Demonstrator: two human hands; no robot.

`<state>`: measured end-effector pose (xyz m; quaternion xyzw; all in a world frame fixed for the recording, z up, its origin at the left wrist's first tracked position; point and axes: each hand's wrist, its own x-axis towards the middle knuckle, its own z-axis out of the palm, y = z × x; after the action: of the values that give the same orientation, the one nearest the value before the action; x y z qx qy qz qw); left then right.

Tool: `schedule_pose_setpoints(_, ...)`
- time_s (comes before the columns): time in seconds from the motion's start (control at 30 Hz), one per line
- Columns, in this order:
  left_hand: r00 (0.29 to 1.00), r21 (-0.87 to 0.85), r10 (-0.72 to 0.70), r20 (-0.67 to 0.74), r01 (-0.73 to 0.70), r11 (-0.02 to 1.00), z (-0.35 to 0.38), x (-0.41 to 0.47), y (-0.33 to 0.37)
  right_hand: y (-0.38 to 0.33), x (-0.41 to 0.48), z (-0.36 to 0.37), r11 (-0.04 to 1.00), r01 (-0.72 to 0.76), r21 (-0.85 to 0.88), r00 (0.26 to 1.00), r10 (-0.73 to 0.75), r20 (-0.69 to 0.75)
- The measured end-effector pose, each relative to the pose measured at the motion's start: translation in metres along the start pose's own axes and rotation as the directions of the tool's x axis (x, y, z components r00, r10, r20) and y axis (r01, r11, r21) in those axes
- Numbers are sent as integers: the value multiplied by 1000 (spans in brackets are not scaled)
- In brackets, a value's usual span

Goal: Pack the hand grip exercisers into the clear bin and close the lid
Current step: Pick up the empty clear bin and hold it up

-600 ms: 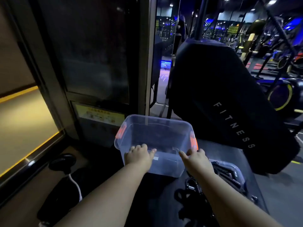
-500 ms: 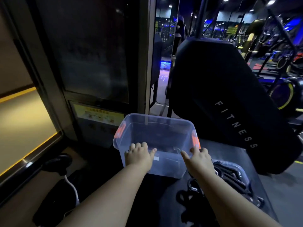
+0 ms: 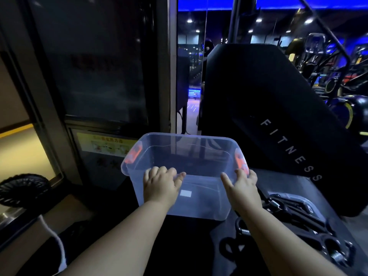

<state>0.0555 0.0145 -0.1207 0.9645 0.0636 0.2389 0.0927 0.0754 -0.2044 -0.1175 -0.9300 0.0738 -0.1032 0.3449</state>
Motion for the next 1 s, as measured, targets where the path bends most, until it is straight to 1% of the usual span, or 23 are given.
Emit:
schedule_pose_setpoints(0.13, 986, -15, 92, -136, -95, 995, 14, 5, -9, 7, 3, 5, 990, 90, 109, 995, -83, -62)
schedule_pose_setpoints(0.23, 960, -43, 118, -252, -133, 990, 22, 1, -12, 13, 3, 11, 988, 92, 124, 991, -79, -106)
schedule_pose_setpoints(0.33, 921, -25, 148, -360, -168, 985, 27, -15, -14, 24, -7, 16, 984, 126, 129, 983, -107, -147)
schedule_pose_setpoints(0.47, 892, -29, 173, -418, -203, 979, 25, -37, -18, 36, -25, 15, 955, 207, 212, 970, -172, -173)
schedule_pose_setpoints(0.6, 867, -71, 153, -474, -211, 975, 26, -80, -21, 53, -54, 15, 935, 223, 275, 969, -182, -166)
schedule_pose_setpoints(0.73, 881, -106, 121, -458, -189, 976, 27, -117, -26, 58, -78, 15, 924, 164, 346, 979, -111, -168)
schedule_pose_setpoints(0.83, 913, -142, 64, -404, -131, 981, 30, -137, -28, 58, -92, 17, 908, 135, 396, 976, -53, -210)
schedule_pose_setpoints(0.93, 933, -200, 6, -359, -83, 976, 34, -147, -29, 62, -98, 21, 874, 122, 471, 969, -3, -245)
schedule_pose_setpoints(1.0, 940, -223, -29, -341, -51, 974, 34, -153, -32, 65, -101, 26, 866, 115, 487, 967, 14, -253)
